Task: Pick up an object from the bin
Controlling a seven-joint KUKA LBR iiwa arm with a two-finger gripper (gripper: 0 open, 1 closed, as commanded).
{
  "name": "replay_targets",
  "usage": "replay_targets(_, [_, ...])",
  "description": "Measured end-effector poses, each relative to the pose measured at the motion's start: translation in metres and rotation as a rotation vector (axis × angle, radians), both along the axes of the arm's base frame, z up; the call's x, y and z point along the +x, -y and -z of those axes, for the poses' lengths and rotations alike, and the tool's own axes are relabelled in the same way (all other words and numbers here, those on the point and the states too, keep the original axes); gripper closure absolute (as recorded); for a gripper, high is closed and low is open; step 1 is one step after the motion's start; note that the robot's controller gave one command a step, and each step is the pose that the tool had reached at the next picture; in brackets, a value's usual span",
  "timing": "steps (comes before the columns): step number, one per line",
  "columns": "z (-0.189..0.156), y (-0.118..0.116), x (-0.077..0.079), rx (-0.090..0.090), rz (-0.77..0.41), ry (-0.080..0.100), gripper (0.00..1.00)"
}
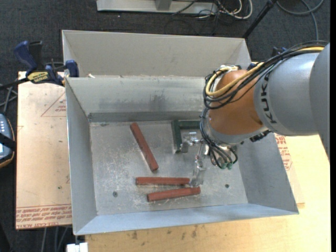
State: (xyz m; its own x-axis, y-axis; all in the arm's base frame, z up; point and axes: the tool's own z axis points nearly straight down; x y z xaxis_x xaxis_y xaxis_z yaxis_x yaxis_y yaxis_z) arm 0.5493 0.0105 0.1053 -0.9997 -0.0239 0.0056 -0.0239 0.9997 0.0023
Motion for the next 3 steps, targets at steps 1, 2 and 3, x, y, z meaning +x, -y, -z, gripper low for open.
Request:
replay_targets(1, [0.000,-0.009,-0.030,-0.001,-0.116,0.007,0.00])
replay_targets(2, [0.036,-0.037,-0.055,0.000,-0.135,0.006,1.00])
replay_targets(3, [0.036,-0.037,-0.055,-0.001,-0.135,0.006,1.00])
